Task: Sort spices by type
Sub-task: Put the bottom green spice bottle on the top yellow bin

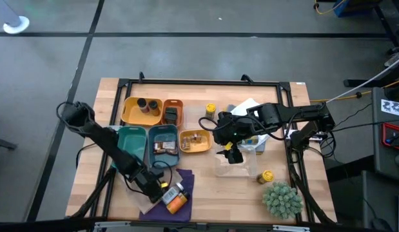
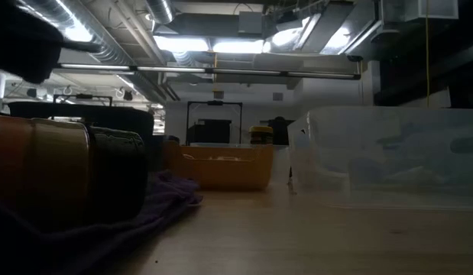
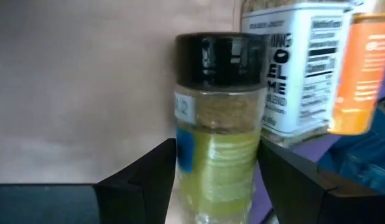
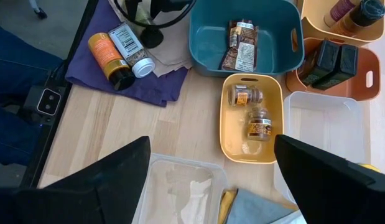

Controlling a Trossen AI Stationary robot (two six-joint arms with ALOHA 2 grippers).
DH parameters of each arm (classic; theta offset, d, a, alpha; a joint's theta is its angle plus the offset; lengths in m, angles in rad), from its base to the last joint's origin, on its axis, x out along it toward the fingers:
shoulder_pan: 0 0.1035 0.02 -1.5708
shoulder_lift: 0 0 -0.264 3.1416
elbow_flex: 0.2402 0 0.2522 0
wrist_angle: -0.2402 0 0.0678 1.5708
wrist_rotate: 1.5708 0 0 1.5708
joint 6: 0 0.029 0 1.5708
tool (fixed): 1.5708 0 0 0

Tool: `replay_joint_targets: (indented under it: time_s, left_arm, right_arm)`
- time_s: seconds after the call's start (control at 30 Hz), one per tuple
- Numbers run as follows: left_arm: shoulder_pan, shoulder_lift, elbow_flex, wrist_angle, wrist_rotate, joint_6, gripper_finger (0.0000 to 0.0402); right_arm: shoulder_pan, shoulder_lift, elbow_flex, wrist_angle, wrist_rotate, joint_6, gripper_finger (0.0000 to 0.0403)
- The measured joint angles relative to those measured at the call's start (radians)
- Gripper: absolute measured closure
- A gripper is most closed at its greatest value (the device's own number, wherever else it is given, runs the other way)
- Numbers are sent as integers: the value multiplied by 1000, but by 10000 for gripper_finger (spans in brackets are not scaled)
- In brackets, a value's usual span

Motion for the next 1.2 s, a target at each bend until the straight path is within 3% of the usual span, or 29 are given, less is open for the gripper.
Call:
replay_joint_targets:
  time_s: [0.57,0.77,0.93,1.2]
  left_arm:
    - [0,102,3,93,1,152,193]
    - [1,102,2,91,1,152,243]
    - [4,71,-1,87,0,152,286]
    - [25,-69,-5,66,-3,136,286]
  right_arm:
    - [0,0,0,-1,0,0,61]
    - [0,-11,-1,-27,0,-2,61]
    - [0,-71,-1,-48,39,-9,61]
    - [-1,-157,0,-55,139,-30,61]
